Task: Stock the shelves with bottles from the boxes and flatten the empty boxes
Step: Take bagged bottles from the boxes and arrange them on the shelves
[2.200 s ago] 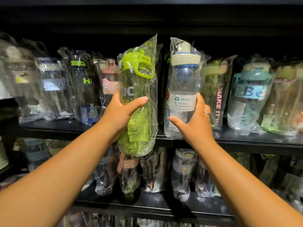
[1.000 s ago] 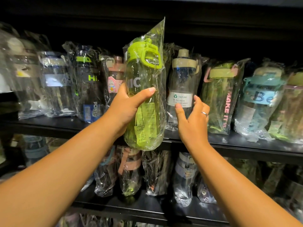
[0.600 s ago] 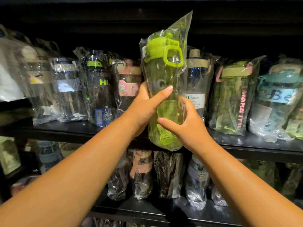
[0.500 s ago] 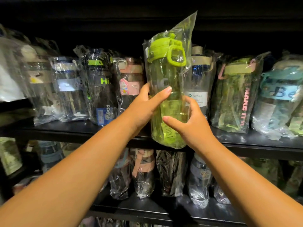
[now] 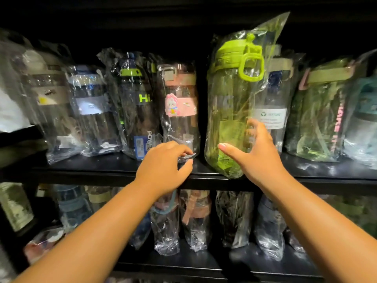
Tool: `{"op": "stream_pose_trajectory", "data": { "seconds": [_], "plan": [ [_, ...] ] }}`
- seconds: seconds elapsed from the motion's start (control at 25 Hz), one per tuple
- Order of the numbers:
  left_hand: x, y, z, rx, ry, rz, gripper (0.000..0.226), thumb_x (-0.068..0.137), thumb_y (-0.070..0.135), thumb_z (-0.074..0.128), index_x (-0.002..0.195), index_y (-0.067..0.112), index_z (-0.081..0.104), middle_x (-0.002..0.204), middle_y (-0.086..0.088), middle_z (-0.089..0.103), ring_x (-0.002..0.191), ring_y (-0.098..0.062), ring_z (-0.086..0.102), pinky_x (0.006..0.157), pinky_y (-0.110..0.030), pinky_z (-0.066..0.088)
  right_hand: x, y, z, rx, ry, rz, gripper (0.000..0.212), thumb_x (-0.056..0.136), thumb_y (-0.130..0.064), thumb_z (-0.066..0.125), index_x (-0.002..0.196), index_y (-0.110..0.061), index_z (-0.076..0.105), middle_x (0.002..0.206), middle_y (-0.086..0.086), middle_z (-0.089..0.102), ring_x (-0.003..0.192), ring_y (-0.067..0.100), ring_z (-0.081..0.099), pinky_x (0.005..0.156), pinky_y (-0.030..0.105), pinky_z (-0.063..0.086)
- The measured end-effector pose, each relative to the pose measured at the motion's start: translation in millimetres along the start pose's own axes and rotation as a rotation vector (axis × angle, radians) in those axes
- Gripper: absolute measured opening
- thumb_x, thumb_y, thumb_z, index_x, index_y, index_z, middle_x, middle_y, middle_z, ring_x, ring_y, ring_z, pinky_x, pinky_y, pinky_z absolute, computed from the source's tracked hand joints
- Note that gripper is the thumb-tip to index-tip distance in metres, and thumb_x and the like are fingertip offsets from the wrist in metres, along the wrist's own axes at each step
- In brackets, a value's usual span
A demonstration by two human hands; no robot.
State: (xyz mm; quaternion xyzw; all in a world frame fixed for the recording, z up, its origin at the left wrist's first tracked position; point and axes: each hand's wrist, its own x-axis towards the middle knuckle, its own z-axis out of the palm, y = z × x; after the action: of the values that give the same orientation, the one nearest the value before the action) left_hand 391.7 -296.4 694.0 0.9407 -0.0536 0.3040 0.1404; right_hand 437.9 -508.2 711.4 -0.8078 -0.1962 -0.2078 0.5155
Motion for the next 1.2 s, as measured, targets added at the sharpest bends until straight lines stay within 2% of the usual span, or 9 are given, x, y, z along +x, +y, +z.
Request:
{"op": "stream_pose_trajectory", "data": {
  "seconds": [0.16, 0.28, 0.4, 0.48, 0.64, 0.76, 0.88, 1.04, 1.2],
  "plan": [
    [2, -5, 8, 0.039, -0.027, 0.0, 0.029, 0.094, 0.041, 0.052, 0.118, 0.029, 0.064, 0.112, 0.005, 0.063, 0.109, -0.02, 0.054, 0.095, -0.041, 0.045, 9, 4, 15, -0.028, 0.073, 0.01, 0.088, 0.08, -0.044, 0.078, 0.149, -0.025, 0.027, 0.146, 0.001, 0.042, 0.13, 0.014, 0.043, 0.096, 0.022, 0.031],
    [4, -4, 10, 0.059, -0.049, -0.007, 0.032, 0.096, 0.039, 0.05, 0.123, 0.029, 0.061, 0.12, 0.004, 0.058, 0.116, -0.021, 0.049, 0.096, -0.039, 0.044, 15, 5, 21, -0.066, 0.104, 0.043, 0.087, 0.08, -0.046, 0.076, 0.149, -0.023, 0.028, 0.144, 0.001, 0.044, 0.129, 0.017, 0.045, 0.095, 0.026, 0.035],
    [3, -5, 11, 0.056, -0.054, -0.001, 0.033, 0.097, 0.04, 0.048, 0.126, 0.029, 0.059, 0.123, 0.004, 0.056, 0.119, -0.021, 0.047, 0.095, -0.038, 0.044, 20, 4, 28, -0.164, 0.144, 0.064, 0.089, 0.081, -0.049, 0.075, 0.151, -0.021, 0.028, 0.149, 0.007, 0.037, 0.132, 0.023, 0.043, 0.1, 0.031, 0.036],
    [2, -7, 11, 0.053, -0.048, 0.001, 0.034, 0.096, 0.04, 0.048, 0.127, 0.029, 0.058, 0.122, 0.003, 0.057, 0.118, -0.021, 0.048, 0.095, -0.039, 0.045, 23, 3, 35, -0.266, 0.187, 0.052, 0.087, 0.081, -0.052, 0.074, 0.149, -0.02, 0.031, 0.147, 0.009, 0.04, 0.131, 0.026, 0.044, 0.101, 0.036, 0.039],
    [1, -5, 10, 0.044, -0.054, 0.006, 0.036, 0.096, 0.04, 0.046, 0.129, 0.028, 0.057, 0.123, 0.003, 0.058, 0.118, -0.021, 0.048, 0.095, -0.042, 0.046, 29, -3, 44, -0.423, 0.232, 0.081, 0.085, 0.08, -0.058, 0.071, 0.144, -0.018, 0.032, 0.138, 0.011, 0.051, 0.12, 0.033, 0.055, 0.087, 0.041, 0.047],
    [1, -6, 10, 0.052, -0.058, 0.014, 0.038, 0.097, 0.04, 0.045, 0.131, 0.027, 0.056, 0.123, 0.002, 0.057, 0.119, -0.021, 0.048, 0.096, -0.042, 0.046, 31, -8, 52, -0.497, 0.248, 0.118, 0.087, 0.084, -0.054, 0.07, 0.148, -0.018, 0.021, 0.132, 0.013, 0.057, 0.109, 0.037, 0.061, 0.074, 0.04, 0.046],
    [1, -7, 9, 0.058, -0.063, 0.028, 0.038, 0.097, 0.041, 0.044, 0.13, 0.027, 0.057, 0.123, 0.002, 0.056, 0.118, -0.022, 0.048, 0.095, -0.043, 0.047, 35, -10, 58, -0.476, 0.245, 0.15, 0.082, 0.088, -0.05, 0.068, 0.146, -0.015, 0.022, 0.125, 0.014, 0.061, 0.106, 0.037, 0.062, 0.07, 0.038, 0.044],
    [2, -9, 10, 0.055, -0.066, 0.029, 0.037, 0.098, 0.041, 0.043, 0.129, 0.027, 0.057, 0.123, 0.001, 0.055, 0.118, -0.022, 0.048, 0.095, -0.043, 0.046, 36, -8, 60, -0.438, 0.207, 0.171, 0.077, 0.089, -0.048, 0.067, 0.144, -0.011, 0.028, 0.126, 0.016, 0.061, 0.111, 0.037, 0.059, 0.074, 0.039, 0.044],
    [2, -9, 11, 0.049, -0.053, 0.048, 0.036, 0.098, 0.04, 0.042, 0.129, 0.028, 0.057, 0.123, 0.003, 0.057, 0.116, -0.021, 0.049, 0.092, -0.041, 0.048, 17, -15, 51, -0.362, 0.192, 0.19, 0.091, 0.088, -0.05, 0.068, 0.155, -0.016, 0.016, 0.149, 0.01, 0.044, 0.129, 0.03, 0.05, 0.091, 0.037, 0.044]
  ]
}}
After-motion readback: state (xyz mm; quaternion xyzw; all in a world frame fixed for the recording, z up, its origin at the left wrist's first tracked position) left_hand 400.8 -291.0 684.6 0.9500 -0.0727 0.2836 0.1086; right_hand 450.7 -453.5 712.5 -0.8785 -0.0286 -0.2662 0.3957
